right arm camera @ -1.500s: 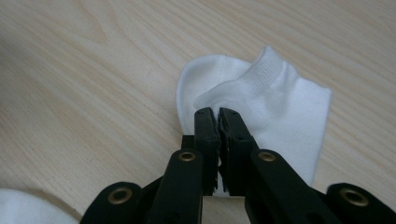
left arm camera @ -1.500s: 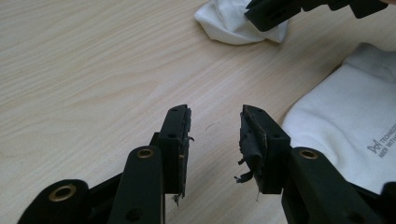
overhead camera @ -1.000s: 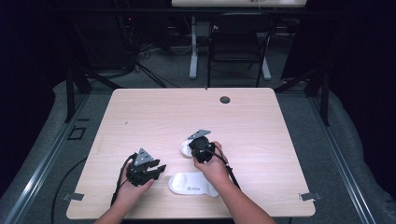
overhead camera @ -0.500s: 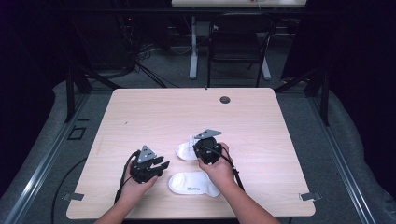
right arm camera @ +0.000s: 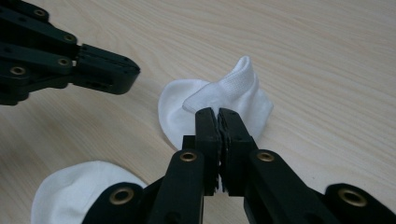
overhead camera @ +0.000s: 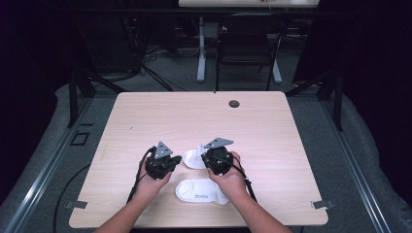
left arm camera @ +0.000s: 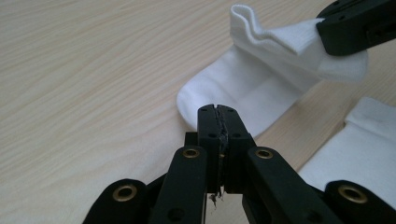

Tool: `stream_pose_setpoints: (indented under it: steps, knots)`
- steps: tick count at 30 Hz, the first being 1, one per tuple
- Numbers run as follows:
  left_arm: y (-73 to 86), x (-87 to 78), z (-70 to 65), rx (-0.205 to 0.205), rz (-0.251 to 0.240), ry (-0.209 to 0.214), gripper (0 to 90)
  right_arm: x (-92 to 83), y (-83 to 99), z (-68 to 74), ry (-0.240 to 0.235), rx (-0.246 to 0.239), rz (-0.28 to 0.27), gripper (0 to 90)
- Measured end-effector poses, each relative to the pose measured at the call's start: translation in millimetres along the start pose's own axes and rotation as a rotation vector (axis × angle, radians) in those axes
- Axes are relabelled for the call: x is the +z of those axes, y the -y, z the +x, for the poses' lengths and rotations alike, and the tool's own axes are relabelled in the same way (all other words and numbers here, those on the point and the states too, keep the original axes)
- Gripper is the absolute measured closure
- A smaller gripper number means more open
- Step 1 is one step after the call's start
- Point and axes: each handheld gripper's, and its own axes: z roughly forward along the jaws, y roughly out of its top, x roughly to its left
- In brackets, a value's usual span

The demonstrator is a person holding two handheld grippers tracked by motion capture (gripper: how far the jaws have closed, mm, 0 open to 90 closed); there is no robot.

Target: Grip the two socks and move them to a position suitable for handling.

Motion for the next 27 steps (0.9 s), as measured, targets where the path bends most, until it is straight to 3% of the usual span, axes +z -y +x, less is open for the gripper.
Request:
stream_pose_setpoints:
  steps: [9,19,27]
  knots:
    - [-2.0,27.5,-1.8,0.038,0.050,-0.002,89.6,-4.6,3.2,-1.4,-0.009,-0.006,-0.009,87.4]
    - [1.7,33.5,7.5,0.012,0.070,-0.014,89.5,-7.6,8.8,-8.2,-0.013,0.019,-0.017,87.4]
    - [6.9,38.3,7.4,0.020,0.102,-0.018,89.5,-10.2,14.9,-15.6,0.000,0.032,-0.007,87.4]
